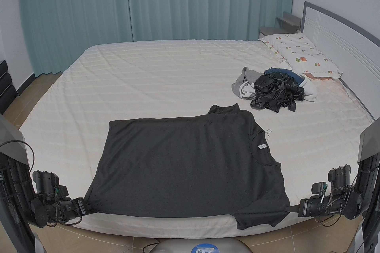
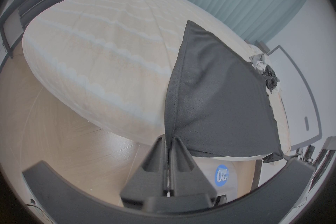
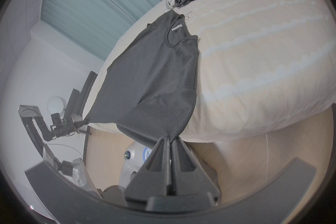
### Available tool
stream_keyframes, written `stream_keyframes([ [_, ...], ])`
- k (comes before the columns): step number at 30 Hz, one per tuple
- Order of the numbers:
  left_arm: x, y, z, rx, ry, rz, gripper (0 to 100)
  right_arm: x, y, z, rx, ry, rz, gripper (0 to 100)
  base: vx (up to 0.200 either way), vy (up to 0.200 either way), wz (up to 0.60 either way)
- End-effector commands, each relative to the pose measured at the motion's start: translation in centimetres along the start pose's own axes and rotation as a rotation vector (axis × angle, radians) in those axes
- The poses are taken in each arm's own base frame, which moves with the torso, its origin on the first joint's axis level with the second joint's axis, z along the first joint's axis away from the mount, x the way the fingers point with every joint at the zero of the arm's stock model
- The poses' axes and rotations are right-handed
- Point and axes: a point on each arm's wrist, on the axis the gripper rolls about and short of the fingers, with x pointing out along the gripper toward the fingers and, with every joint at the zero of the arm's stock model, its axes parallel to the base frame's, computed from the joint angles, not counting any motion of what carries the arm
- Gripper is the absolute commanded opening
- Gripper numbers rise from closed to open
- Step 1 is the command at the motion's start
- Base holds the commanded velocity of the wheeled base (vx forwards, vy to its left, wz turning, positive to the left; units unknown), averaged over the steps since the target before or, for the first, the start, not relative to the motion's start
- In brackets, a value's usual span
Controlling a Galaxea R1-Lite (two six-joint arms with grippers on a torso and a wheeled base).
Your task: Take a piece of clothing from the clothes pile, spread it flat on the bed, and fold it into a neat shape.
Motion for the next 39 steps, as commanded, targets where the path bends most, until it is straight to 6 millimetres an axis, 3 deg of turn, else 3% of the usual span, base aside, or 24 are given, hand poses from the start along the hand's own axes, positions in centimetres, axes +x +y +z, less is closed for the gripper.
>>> stream_keyframes([
  [1, -0.2, 0.2, -0.5, 0.009, 0.013, 0.049, 0, -1.0, 0.5, -0.3, -0.018, 0.010, -0.004, 0, 0.000, 0.000, 0.00],
  [27, -2.4, 0.2, -2.2, 0.123, 0.189, 0.140, 0, -2.6, 1.0, -1.2, -0.041, 0.084, -0.039, 0, 0.000, 0.000, 0.00],
  [34, -2.4, 0.1, -1.8, 0.127, 0.157, 0.130, 0, -2.8, 1.2, -0.7, -0.060, 0.041, -0.029, 0, 0.000, 0.000, 0.00],
  [39, -2.8, -0.4, -0.4, 0.094, 0.028, 0.100, 0, -3.1, 1.4, 0.6, -0.095, -0.057, -0.012, 0, 0.000, 0.000, 0.00],
])
